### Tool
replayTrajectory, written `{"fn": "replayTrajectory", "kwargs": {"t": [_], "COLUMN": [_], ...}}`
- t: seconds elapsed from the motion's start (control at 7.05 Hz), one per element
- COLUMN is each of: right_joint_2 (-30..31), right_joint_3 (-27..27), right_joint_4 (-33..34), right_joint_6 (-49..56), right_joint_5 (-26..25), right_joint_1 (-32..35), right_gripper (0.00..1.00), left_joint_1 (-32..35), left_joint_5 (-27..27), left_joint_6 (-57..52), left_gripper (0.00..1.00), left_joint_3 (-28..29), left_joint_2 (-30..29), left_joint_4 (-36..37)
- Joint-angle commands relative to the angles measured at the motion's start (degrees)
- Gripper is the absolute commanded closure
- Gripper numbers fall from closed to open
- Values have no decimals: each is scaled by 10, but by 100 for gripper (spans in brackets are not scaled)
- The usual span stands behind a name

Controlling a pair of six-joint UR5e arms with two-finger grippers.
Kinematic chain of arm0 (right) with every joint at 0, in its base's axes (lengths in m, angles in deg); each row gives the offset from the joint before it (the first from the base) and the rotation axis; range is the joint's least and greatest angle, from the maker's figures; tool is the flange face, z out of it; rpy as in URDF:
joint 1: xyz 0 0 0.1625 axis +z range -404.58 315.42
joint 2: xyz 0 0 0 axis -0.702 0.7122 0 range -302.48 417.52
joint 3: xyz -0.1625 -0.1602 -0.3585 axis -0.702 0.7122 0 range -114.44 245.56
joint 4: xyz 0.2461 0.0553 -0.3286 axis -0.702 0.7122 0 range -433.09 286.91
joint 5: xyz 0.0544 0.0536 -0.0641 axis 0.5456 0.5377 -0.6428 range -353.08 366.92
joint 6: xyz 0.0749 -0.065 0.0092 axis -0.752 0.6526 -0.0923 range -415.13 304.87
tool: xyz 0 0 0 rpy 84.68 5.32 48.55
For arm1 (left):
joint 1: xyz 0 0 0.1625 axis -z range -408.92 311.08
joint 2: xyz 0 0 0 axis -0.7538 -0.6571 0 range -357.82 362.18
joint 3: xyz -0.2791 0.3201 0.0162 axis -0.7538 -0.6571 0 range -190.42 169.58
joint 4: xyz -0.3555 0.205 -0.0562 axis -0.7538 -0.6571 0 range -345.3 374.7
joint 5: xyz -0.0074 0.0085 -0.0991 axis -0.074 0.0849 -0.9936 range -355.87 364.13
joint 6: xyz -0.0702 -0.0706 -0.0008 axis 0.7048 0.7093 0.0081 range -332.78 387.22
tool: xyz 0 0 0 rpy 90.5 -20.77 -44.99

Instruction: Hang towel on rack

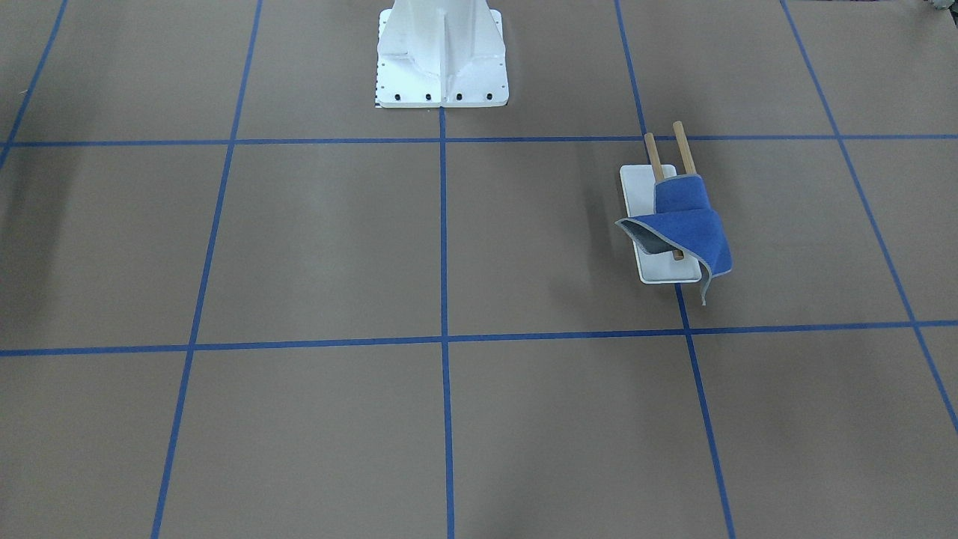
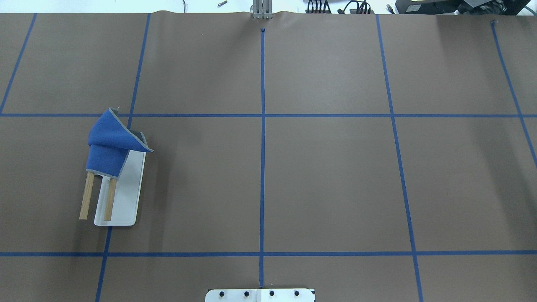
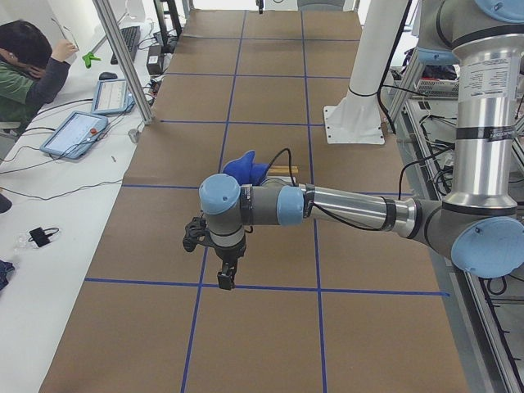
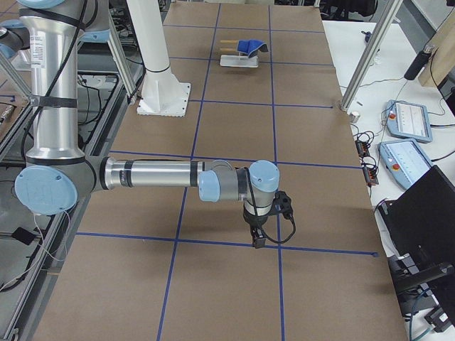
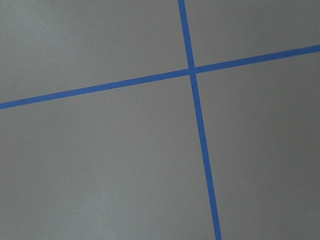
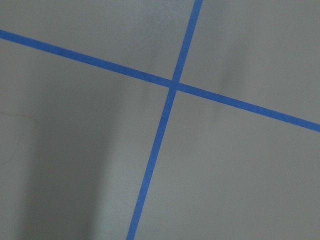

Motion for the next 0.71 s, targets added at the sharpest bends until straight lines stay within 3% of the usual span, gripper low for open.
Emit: {"fn": "replayTrajectory", "kwargs": {"t": [0.0,0.57], "right_joint_2": [1,2], "right_joint_3": [0,-5], "right_joint_4": [0,0], "right_joint_6": [0,0], "right_joint_5": [0,0], "right_joint_1": [0,0], "right_gripper": [0,0], "left_joint_1": [0,0], "left_joint_5": [0,1], "left_joint_6": [0,1], "left_gripper": [1,1], "left_joint_3": [0,2], "left_joint_2": [4,6], "left_joint_4": [-1,0]}}
